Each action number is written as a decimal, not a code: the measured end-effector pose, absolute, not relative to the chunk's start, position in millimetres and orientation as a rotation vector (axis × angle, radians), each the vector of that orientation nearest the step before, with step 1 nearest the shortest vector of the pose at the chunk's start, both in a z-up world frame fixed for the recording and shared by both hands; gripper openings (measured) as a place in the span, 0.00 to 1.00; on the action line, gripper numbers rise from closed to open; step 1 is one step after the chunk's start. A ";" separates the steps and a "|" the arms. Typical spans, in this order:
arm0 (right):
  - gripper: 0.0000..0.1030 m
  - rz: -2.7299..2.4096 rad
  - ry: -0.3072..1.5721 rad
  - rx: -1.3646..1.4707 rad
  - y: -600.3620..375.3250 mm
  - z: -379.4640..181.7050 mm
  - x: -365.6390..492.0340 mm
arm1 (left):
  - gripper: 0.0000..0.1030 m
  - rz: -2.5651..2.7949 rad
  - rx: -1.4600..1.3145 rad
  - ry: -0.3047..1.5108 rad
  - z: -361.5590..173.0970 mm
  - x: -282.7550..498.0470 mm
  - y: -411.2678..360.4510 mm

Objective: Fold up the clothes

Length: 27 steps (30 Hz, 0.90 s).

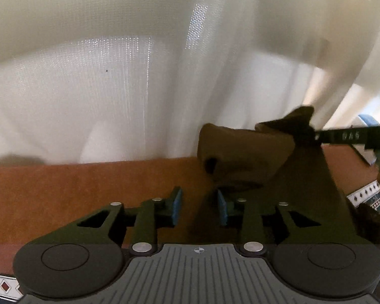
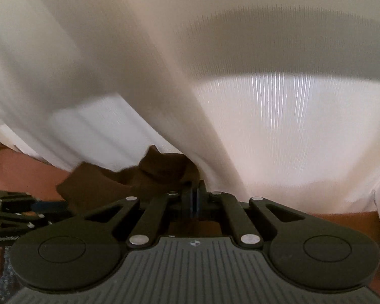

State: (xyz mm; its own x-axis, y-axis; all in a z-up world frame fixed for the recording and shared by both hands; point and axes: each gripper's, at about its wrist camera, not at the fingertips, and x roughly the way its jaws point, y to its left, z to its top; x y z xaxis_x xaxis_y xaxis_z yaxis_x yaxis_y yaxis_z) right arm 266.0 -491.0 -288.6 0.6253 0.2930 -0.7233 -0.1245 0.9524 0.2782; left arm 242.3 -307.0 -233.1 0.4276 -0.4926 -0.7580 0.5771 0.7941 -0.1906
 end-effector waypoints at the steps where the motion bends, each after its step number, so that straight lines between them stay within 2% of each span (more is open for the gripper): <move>1: 0.18 0.225 0.873 0.214 -491.7 -292.7 265.9 | 0.59 -0.655 0.111 0.916 -230.2 241.7 -305.8; 2: 0.29 0.210 0.872 0.217 -493.1 -293.3 263.8 | 0.63 -0.641 0.119 0.922 -227.3 241.2 -304.5; 4: 0.37 0.194 0.838 0.226 -498.7 -282.1 252.3 | 0.65 -0.609 0.113 0.900 -212.3 235.7 -291.2; 6: 0.38 0.225 0.784 0.250 -506.6 -256.6 227.9 | 0.66 -0.588 0.067 0.882 -191.9 222.8 -267.7; 8: 0.51 0.266 0.722 0.263 -513.9 -226.9 197.6 | 0.69 -0.578 0.016 0.866 -172.5 205.4 -242.6; 10: 0.58 0.315 0.665 0.256 -519.9 -195.1 151.3 | 0.72 -0.576 0.007 0.852 -157.0 169.8 -217.0; 13: 0.61 0.387 0.596 0.252 -529.8 -151.5 75.4 | 0.75 -0.589 -0.004 0.864 -139.2 109.9 -187.3; 15: 0.66 0.419 0.584 0.267 -535.0 -132.6 19.5 | 0.76 -0.618 0.001 0.908 -135.8 66.6 -173.9; 18: 0.68 0.446 0.613 0.283 -541.0 -117.4 -51.7 | 0.78 -0.668 0.015 0.987 -138.7 -1.7 -153.6; 27: 0.68 0.313 0.905 0.278 -543.2 -153.8 -230.5 | 0.78 -0.699 0.026 1.235 -180.8 -136.1 -127.9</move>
State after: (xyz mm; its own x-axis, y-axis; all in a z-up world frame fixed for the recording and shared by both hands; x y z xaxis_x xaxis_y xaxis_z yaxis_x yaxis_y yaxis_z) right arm -230.5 -543.2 -153.8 0.5785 0.3795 -0.7220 -0.1480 0.9193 0.3647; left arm -136.1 -127.9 -180.8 0.1512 -0.4735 -0.8677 0.5005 0.7937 -0.3459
